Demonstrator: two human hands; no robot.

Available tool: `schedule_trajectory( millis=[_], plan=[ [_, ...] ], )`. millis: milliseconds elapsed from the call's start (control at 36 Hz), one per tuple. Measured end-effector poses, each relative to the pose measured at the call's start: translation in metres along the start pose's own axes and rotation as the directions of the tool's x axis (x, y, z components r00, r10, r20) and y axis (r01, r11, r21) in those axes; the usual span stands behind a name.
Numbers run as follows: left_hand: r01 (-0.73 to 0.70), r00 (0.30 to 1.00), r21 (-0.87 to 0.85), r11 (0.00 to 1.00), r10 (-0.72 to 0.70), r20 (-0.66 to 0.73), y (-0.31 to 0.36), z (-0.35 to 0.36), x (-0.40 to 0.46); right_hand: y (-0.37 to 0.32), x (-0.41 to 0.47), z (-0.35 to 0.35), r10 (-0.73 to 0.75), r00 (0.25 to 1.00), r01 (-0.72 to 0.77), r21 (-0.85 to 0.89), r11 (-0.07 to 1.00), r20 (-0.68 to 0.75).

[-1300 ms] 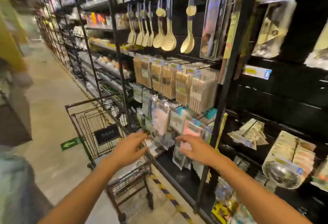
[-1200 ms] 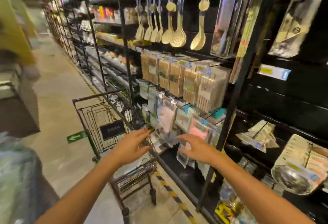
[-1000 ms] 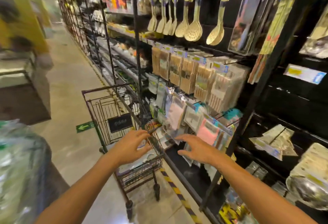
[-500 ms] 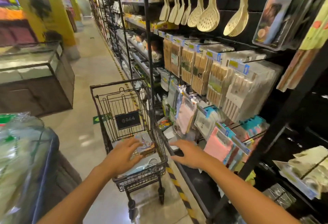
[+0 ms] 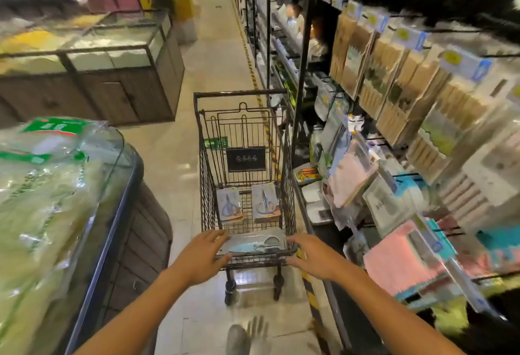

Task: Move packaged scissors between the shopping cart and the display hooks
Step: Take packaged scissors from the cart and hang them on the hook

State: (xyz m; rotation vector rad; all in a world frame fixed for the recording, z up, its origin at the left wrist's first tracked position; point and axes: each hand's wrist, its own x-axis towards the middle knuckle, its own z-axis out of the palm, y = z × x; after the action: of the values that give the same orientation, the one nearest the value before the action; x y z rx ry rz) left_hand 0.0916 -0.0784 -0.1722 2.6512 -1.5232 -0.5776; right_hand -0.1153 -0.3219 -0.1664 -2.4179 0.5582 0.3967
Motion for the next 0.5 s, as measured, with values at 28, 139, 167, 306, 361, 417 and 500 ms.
schedule_trajectory(
  millis=[28,139,167,306,361,417,500],
  plan=[
    [0.006,1.0,-0.013,1.0,-0.006,0.002,-0.005,0.004,0.005,0.0,0.01,0.001,0.003,1.0,-0.003,-0.002,1.0,0.015],
    [0.04,0.999,-0.059,0.997,-0.038,0.039,-0.034,0.023,0.031,-0.002,0.049,0.002,0.003,0.998,-0.002,-0.027,1.0,0.056],
    [0.047,0.998,-0.078,0.996,-0.043,0.046,-0.041,0.028,0.038,-0.002,0.059,0.002,0.004,0.998,-0.003,-0.03,1.0,0.063],
    [0.051,0.995,-0.135,0.99,-0.038,0.096,-0.066,0.049,0.069,0.0,0.103,0.01,0.056,0.992,-0.055,-0.019,0.998,0.11],
    [0.056,0.993,-0.163,0.985,-0.037,0.114,-0.076,0.057,0.081,0.0,0.119,0.015,0.073,0.99,-0.072,-0.019,0.997,0.124],
    [0.051,0.99,-0.177,0.983,-0.027,0.138,-0.087,0.064,0.093,0.001,0.135,0.02,0.089,0.987,-0.088,-0.016,0.996,0.134],
    [0.03,0.993,-0.171,0.985,-0.01,0.12,-0.099,0.073,0.11,0.0,0.155,0.023,0.109,0.982,-0.106,-0.026,0.994,0.154]
  ],
)
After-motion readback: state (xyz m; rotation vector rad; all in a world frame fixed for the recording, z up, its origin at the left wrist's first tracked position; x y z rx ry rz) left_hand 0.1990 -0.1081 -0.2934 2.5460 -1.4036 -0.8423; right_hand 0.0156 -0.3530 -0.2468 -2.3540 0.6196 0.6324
